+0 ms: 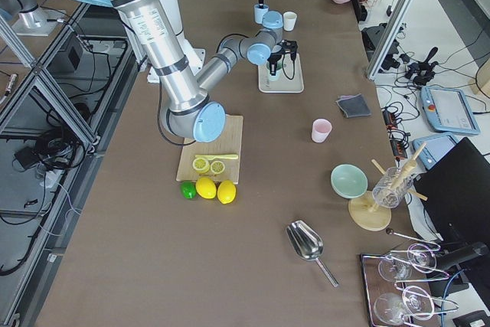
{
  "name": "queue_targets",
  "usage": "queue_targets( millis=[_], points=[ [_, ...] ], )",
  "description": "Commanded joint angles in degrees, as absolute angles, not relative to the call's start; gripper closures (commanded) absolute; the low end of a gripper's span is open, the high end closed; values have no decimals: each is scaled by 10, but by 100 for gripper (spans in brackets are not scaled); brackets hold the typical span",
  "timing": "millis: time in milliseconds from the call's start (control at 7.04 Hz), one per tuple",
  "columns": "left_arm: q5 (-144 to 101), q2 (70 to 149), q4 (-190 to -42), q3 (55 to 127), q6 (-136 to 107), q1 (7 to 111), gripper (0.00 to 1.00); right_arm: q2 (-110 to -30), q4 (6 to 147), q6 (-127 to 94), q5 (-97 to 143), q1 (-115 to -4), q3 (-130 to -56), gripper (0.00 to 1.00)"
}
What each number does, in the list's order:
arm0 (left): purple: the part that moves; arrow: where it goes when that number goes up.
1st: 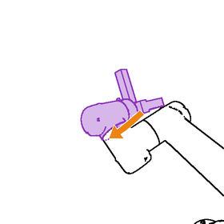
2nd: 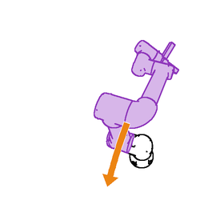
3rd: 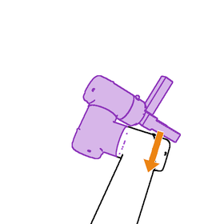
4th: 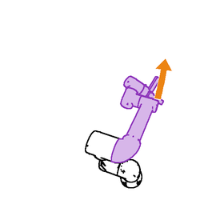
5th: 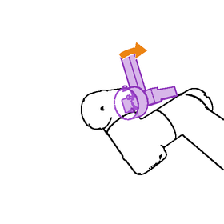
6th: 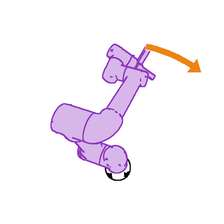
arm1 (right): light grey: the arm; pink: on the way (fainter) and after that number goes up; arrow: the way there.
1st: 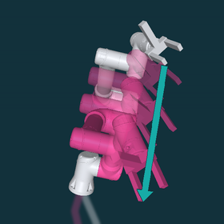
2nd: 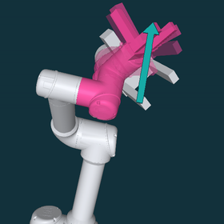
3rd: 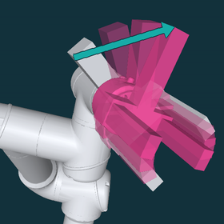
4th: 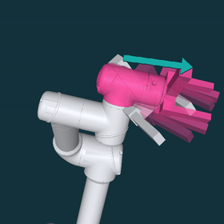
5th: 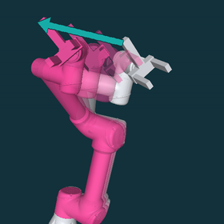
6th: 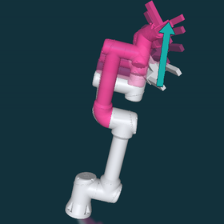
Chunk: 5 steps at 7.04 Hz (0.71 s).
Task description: Place all cups on tray
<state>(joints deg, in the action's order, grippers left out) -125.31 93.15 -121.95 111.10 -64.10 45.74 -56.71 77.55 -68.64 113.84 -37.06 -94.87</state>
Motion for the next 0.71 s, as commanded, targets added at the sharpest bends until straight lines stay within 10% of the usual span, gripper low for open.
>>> queue_targets(
  millis=[0, 142, 284, 568],
  points=[
    [-1254, 966, -1164, 1120, -642, 462, 100, -559, 773, -681, 1130, -367, -927, 100],
    [-1252, 985, -1144, 1122, -642, 463, 100, -559, 773, -686, 1130, -367, -921, 71],
    [-1248, 987, -1142, 1121, -642, 461, 100, -562, 772, -688, 1130, -364, -920, 1],
    [-1247, 1028, -1112, 1114, -642, 461, 100, -563, 780, -698, 1143, -379, -939, 0]
  ],
)
